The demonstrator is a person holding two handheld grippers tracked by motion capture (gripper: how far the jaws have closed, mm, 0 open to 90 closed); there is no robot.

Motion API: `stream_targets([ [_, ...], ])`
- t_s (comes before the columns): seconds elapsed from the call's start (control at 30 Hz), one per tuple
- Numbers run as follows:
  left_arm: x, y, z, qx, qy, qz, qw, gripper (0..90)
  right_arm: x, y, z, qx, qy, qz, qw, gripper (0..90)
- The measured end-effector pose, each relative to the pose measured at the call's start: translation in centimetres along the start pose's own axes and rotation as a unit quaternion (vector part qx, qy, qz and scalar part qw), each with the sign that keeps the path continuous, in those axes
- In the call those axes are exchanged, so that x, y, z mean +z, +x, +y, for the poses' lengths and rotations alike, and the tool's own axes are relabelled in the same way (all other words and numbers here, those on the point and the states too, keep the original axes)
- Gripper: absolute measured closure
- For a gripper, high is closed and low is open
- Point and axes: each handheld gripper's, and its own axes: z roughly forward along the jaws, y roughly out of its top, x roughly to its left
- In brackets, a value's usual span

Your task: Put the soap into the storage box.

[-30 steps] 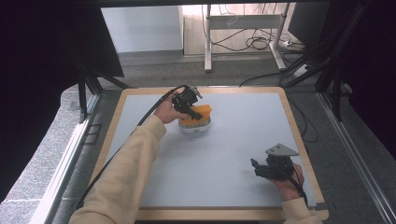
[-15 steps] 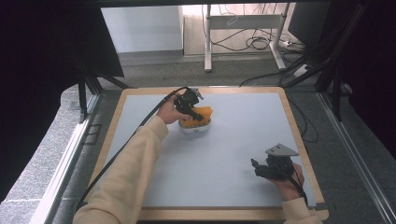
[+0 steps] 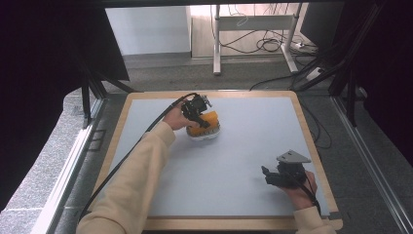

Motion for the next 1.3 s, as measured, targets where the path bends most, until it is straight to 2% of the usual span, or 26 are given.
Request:
stream_targets([
  [0.1, -0.3, 0.1, 0.0, 0.002, -0.008, 0.0, 1.0, 57.3, 0.0, 0.1, 0.0, -0.001, 0.002, 0.0, 1.0, 20.7],
  [0.3, -1.6, 0.1, 0.1, 0.001, -0.02, 0.037, 0.9991, 47.5, 0.0, 0.1, 0.0, -0.001, 0.002, -0.001, 1.0, 20.7],
  [0.47, -2.6, 0.1, 0.0, -0.004, -0.027, 0.055, 0.9981, 42.7, 0.0, 0.1, 0.0, -0.001, 0.003, 0.0, 1.0, 20.8],
  [0.57, -3.3, -0.1, -0.1, -0.007, -0.035, 0.051, 0.9981, 40.6, 0.0, 0.1, 0.0, 0.0, 0.002, -0.001, 1.0, 20.8],
  [0.83, -5.7, -1.1, -0.7, -0.011, -0.062, 0.06, 0.9962, 37.1, -0.1, 0.2, 0.1, -0.001, 0.0, -0.001, 1.0, 20.8],
  [0.93, -6.4, -1.7, -1.3, -0.018, -0.073, 0.055, 0.9956, 37.5, -0.1, 0.2, 0.1, -0.001, 0.0, -0.001, 1.0, 20.7],
  [1.03, -7.1, -2.6, -2.3, -0.024, -0.079, 0.062, 0.9947, 37.4, -0.1, 0.2, 0.0, -0.001, 0.0, -0.002, 1.0, 20.8],
  [1.3, -8.4, -5.3, -5.9, -0.035, -0.093, 0.07, 0.9926, 35.7, -0.2, 0.4, 0.1, -0.005, -0.001, -0.004, 1.0, 20.7],
])
